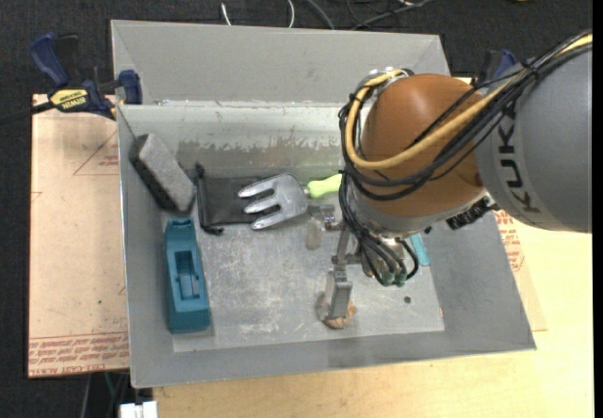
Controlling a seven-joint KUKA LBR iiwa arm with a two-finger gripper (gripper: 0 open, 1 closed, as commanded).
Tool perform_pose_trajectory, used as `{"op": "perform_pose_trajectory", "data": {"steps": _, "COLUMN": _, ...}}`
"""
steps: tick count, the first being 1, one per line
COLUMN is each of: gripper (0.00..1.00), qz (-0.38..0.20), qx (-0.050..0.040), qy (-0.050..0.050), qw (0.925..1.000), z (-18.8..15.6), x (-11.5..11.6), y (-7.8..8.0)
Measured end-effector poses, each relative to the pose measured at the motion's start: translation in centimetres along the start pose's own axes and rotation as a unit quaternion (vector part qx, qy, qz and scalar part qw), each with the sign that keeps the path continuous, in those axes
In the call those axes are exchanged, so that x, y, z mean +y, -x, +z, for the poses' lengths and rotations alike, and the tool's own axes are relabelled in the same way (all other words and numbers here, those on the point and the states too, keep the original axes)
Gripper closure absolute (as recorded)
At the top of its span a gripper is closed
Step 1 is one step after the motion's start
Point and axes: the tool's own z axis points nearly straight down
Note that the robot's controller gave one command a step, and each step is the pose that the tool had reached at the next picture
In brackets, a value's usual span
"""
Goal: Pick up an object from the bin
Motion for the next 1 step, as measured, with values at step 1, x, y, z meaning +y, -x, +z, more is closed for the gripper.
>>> {"op": "perform_pose_trajectory", "data": {"steps": 1, "gripper": 0.0, "qz": 0.002, "qx": -0.0042, "qy": 0.001, "qw": 1.0, "z": -0.43, "x": -0.07, "y": 0.15}}
